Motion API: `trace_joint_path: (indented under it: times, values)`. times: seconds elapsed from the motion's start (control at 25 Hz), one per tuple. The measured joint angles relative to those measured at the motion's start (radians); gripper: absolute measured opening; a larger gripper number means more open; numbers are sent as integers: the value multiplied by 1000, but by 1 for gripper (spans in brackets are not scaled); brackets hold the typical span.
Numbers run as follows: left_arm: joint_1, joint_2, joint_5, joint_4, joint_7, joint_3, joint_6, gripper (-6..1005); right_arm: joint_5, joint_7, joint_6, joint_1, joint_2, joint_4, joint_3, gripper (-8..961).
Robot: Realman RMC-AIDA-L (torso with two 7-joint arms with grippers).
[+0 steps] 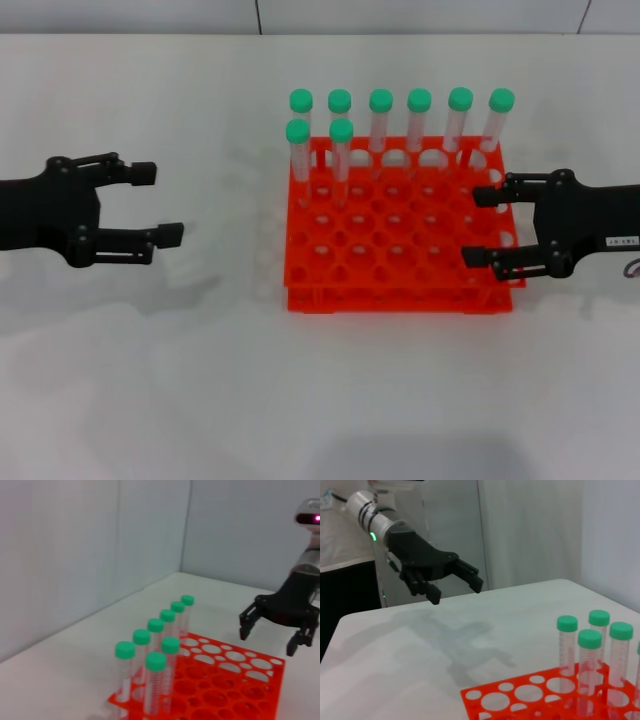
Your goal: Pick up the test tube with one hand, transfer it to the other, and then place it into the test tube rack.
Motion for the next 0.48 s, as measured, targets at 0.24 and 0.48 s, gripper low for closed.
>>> trace_joint_path:
  times: [0.24,0.48]
  values:
    - [-54,3,55,-23,4,1,40,880,-12,-4,-4,4,-2,17,0,778]
    - [-65,2,64,-25,3,2,39,880,-13,-8,1,2,0,19,0,778]
